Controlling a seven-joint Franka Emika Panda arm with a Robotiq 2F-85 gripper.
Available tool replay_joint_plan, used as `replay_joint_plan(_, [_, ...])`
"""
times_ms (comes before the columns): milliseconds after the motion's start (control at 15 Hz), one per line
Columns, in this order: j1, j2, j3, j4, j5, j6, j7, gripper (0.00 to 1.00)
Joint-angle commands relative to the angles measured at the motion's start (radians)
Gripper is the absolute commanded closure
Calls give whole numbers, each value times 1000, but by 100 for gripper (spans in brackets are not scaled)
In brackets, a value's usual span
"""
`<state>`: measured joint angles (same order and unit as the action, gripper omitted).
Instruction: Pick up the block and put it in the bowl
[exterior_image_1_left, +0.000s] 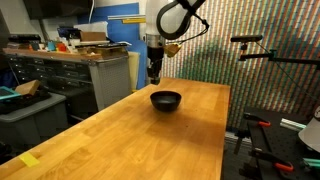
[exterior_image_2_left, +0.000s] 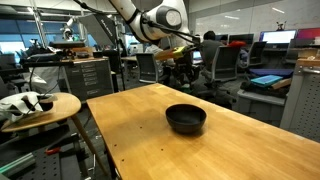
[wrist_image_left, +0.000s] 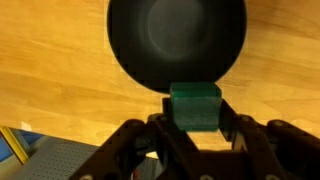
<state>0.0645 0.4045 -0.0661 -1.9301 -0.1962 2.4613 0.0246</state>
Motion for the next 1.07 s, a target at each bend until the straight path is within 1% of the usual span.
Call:
replay_joint_plan(0, [-18,-41,-16,-89,-1,55,63,79])
replay_joint_plan(200, [-35,-20,-22,-118,15,97,91,77])
replay_joint_plan(533, [-65,32,-17,-138,69,139,110,77])
replay_joint_plan(1000, [-89,134,1,-110,178,228,96,75])
